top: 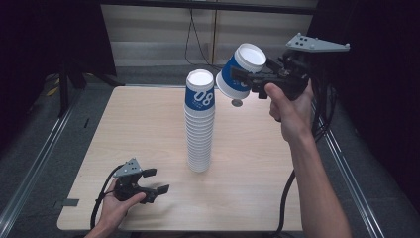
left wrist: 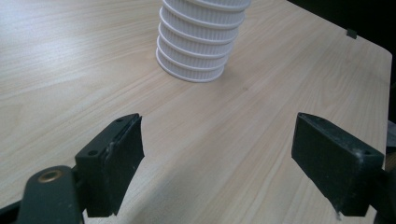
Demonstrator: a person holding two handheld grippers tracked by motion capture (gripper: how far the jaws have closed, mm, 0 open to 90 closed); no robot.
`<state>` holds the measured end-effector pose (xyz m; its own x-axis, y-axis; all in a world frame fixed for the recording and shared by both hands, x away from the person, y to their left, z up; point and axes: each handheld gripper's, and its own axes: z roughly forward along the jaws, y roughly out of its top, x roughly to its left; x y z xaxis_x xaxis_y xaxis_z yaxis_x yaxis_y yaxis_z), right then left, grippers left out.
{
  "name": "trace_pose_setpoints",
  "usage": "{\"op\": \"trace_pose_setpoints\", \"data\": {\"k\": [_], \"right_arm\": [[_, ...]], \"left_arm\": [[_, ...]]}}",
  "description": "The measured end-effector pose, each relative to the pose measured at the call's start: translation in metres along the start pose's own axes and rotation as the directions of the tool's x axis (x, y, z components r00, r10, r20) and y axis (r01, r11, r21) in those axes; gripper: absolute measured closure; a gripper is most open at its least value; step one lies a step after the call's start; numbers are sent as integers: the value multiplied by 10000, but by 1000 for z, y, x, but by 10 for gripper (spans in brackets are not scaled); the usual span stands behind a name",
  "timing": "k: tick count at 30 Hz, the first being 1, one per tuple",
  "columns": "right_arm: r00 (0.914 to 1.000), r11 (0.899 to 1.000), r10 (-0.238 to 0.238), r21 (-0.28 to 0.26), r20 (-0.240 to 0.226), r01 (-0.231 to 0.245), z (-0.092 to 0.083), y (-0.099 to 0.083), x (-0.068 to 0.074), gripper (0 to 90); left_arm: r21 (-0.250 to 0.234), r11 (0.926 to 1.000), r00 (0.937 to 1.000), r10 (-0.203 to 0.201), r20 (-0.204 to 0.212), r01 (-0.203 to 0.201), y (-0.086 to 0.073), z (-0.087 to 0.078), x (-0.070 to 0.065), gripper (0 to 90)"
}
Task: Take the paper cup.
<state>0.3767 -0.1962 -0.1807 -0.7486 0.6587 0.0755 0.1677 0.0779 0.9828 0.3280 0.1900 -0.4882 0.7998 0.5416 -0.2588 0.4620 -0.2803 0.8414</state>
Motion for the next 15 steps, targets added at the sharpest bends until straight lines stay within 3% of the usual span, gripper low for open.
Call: {"op": "trace_pose_setpoints", "data": {"k": [7,15], "right_arm": [[9996,9998,196,95,182,-197,-9,-13,-8,265],[9992,9971,190,737,350,-215,-15,-48,-7,267]], "left_arm": [[-86,10000,10000,22,0,-22,0,-1,0,171],[-75,10000,10000,26,-23,-27,1,-1,1,171]]}}
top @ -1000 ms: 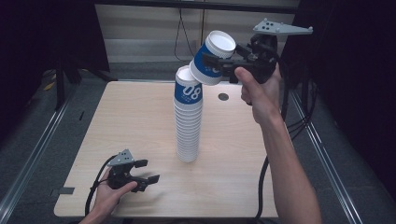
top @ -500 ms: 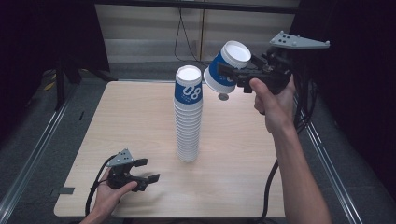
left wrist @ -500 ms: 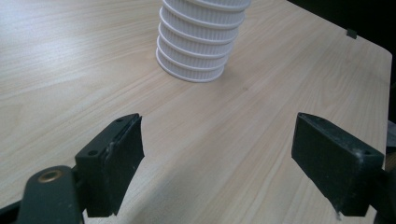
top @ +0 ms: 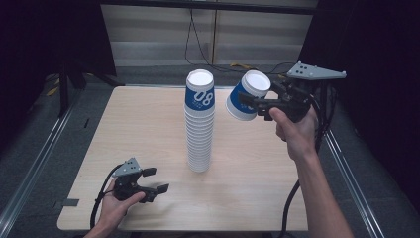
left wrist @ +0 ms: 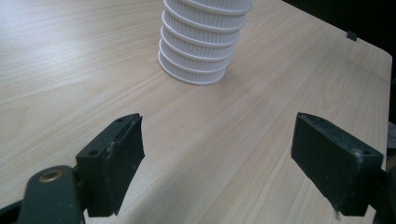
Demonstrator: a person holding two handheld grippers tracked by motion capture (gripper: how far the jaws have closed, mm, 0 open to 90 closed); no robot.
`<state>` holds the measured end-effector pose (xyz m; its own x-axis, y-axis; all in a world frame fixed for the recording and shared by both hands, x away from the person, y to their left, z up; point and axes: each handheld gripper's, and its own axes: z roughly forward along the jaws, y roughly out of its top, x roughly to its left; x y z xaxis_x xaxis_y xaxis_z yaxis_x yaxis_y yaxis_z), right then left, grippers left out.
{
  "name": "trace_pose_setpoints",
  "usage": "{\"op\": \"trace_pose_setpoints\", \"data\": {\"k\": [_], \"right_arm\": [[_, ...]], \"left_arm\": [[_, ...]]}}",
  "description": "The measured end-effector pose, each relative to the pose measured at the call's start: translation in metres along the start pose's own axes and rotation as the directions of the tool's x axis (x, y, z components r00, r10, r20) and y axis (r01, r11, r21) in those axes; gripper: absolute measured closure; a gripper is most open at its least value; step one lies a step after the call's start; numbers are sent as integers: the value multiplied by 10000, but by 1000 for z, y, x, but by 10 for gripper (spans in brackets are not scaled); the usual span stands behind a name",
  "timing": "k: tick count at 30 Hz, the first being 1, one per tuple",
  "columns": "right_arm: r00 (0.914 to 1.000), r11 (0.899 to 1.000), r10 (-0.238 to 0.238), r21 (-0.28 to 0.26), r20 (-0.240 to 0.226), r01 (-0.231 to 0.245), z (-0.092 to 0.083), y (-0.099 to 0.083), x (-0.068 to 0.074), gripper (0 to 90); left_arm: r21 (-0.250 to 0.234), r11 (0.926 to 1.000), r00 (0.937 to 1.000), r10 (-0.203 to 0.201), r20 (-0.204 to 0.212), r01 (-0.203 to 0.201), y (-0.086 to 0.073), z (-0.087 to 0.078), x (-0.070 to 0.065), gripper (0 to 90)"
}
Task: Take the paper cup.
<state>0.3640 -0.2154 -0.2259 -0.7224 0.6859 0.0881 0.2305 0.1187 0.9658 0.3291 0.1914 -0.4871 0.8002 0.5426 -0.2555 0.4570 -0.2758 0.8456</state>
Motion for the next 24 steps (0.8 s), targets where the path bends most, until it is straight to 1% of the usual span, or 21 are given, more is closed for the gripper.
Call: {"op": "trace_pose_setpoints", "data": {"k": [2,5,7,8,9,10,13,14,15,16,18,19,20,22,24], "right_arm": [[10000,10000,29,39,11,-29,0,-3,0,267],[10000,9998,85,151,-19,-85,-1,-12,0,268],[9999,9997,113,231,-109,-110,0,-20,1,268],[9998,9996,150,261,-161,-146,0,-28,3,268],[9998,9996,150,261,-161,-146,0,-28,3,268],[9994,9994,232,272,-272,-225,1,-32,4,268],[9987,9988,334,361,-392,-320,4,-46,6,269],[9982,9984,416,406,-431,-399,5,-55,6,269],[9982,9984,416,406,-431,-399,5,-55,6,269],[9988,9983,385,443,-300,-372,7,-62,6,268],[9988,9978,415,520,-255,-401,8,-65,5,268],[9974,9968,618,522,-371,-598,9,-69,4,268],[9962,9962,706,556,-513,-677,11,-72,4,268],[9970,9960,654,644,-418,-626,14,-77,4,268],[9965,9949,697,761,-462,-661,18,-83,5,268]], "left_arm": [[-5,10000,10000,24,11,-24,0,0,0,171],[-14,10000,10000,39,17,-39,0,0,0,171],[-77,10000,10000,0,0,0,1,1,-1,171],[-74,10000,10000,9,7,-9,1,1,-1,171],[-71,10000,10000,12,10,-12,1,1,-1,171],[-98,9999,10000,21,13,-21,2,1,-2,171],[-230,9997,10000,4,50,-3,3,1,-3,171],[-222,9998,10000,12,48,-11,4,1,-3,171],[-214,9998,10000,-7,44,8,4,1,-3,171],[-211,9998,10000,5,21,-5,5,1,-2,171],[-136,9999,10000,-50,-1,49,5,3,-2,171],[-130,9999,10000,-49,-1,49,5,4,-2,171],[-143,9999,10000,-63,56,63,6,4,-2,171],[-193,9998,10000,-40,88,41,6,5,-3,170],[-229,9997,9999,53,161,-49,9,5,-4,170]]}}
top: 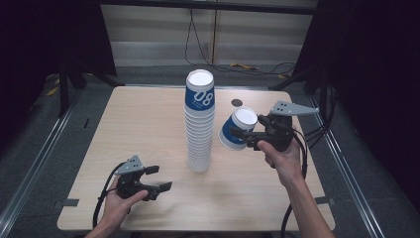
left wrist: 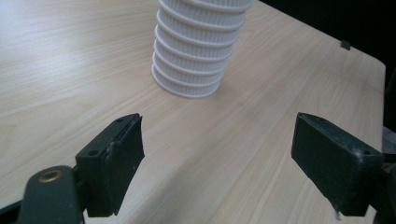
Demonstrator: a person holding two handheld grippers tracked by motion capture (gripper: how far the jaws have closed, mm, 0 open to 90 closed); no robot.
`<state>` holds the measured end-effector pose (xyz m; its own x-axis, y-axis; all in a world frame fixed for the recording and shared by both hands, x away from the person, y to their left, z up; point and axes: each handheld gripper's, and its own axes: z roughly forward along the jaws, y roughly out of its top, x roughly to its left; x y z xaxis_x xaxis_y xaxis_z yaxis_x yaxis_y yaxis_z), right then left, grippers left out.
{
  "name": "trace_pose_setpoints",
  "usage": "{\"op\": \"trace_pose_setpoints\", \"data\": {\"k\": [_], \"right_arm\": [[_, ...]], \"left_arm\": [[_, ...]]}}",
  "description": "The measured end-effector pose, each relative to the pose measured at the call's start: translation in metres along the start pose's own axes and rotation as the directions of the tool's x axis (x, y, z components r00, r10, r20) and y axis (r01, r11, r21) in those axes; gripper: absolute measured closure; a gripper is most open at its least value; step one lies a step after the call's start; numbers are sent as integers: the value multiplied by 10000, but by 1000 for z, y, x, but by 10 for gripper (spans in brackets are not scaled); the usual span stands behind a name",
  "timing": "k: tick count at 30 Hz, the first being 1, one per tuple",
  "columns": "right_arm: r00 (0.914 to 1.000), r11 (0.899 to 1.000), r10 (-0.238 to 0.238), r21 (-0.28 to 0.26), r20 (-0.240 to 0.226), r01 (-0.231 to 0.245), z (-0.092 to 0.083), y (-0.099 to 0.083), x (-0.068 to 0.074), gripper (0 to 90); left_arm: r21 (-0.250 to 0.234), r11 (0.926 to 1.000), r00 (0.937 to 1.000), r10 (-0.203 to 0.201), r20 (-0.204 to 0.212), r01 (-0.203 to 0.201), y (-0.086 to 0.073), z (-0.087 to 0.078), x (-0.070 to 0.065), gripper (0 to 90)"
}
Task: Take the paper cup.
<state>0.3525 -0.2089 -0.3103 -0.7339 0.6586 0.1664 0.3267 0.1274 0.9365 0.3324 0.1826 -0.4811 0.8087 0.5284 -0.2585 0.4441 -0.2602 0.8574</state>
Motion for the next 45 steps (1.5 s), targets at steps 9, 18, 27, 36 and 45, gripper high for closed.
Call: {"op": "trace_pose_setpoints", "data": {"k": [9,18,27,36,45], "right_arm": [[9998,9993,125,367,-185,-118,18,-31,2,265],[9969,9989,206,434,-757,-174,26,-45,10,264],[9880,9959,469,841,-1475,-347,37,-70,14,266],[9811,9963,632,694,-1828,-513,36,-80,17,266],[9652,9931,945,902,-2437,-745,45,-89,21,266]], "left_arm": [[19,9966,9960,822,342,-823,22,13,-17,157],[48,9910,9888,1328,686,-1334,40,20,-26,158],[79,9936,9876,1112,1108,-1128,41,30,-31,163],[220,9933,9845,1094,1373,-1134,32,29,-33,159],[-9,9918,9753,1257,1816,-1276,32,33,-46,158]]}}
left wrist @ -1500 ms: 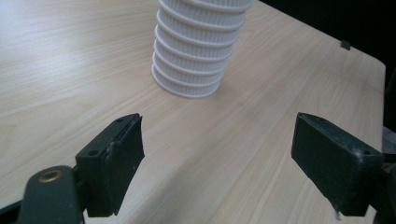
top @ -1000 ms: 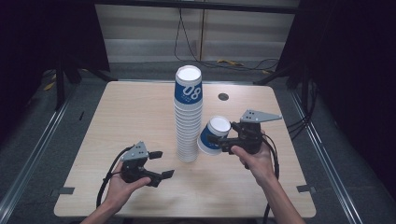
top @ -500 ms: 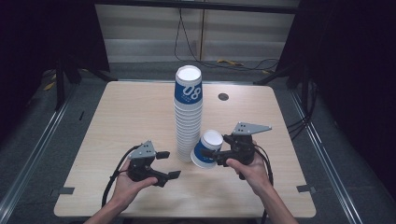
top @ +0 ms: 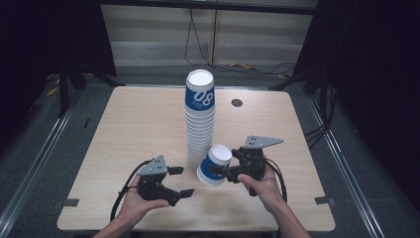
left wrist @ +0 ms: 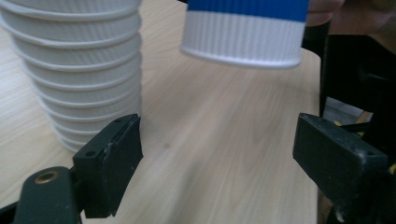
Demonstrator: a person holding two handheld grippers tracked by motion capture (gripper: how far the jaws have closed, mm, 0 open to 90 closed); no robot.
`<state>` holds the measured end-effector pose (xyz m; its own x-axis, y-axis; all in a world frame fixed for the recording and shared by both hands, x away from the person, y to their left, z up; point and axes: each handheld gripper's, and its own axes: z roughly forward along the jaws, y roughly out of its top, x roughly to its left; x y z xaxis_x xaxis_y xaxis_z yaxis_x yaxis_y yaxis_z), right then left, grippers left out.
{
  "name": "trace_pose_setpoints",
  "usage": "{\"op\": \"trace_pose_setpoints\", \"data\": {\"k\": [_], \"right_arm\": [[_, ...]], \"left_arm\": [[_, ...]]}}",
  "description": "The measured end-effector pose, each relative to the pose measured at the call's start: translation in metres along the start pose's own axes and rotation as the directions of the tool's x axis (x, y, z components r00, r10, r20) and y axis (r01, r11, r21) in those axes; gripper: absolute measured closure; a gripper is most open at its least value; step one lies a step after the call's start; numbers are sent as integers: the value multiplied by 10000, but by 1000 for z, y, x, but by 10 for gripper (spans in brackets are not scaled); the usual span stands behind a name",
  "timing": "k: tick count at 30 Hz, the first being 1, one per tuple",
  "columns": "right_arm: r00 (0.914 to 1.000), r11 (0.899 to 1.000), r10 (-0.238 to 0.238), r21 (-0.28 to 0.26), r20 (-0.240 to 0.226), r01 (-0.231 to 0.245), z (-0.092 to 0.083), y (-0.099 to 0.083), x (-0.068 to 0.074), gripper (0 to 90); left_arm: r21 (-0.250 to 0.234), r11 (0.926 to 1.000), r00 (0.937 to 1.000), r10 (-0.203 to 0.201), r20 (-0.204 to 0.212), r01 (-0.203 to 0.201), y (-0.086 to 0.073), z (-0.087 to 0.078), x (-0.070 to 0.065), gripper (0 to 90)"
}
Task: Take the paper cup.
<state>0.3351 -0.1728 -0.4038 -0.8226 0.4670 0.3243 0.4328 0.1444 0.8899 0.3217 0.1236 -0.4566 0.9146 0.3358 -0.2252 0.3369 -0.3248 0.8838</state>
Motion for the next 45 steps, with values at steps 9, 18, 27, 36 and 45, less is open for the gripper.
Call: {"op": "trace_pose_setpoints", "data": {"k": [9,18,27,36,45], "right_arm": [[9966,9994,-301,162,-772,314,10,-5,4,266],[9947,9981,-370,458,-960,415,20,-12,7,268],[9916,9964,-517,605,-1183,592,23,-12,11,269],[9895,9966,-377,671,-1396,475,30,-13,15,269],[9909,9967,-431,632,-1272,515,36,-17,18,270]], "left_arm": [[-356,9993,9989,-94,462,110,-2,4,-5,157],[-194,9998,9982,-71,595,83,-3,8,-4,157],[-323,9995,9972,-6,752,31,-1,10,-8,158],[-284,9994,9967,238,777,-217,-1,14,-11,153],[-248,9991,9969,355,702,-338,-1,20,-11,130]]}}
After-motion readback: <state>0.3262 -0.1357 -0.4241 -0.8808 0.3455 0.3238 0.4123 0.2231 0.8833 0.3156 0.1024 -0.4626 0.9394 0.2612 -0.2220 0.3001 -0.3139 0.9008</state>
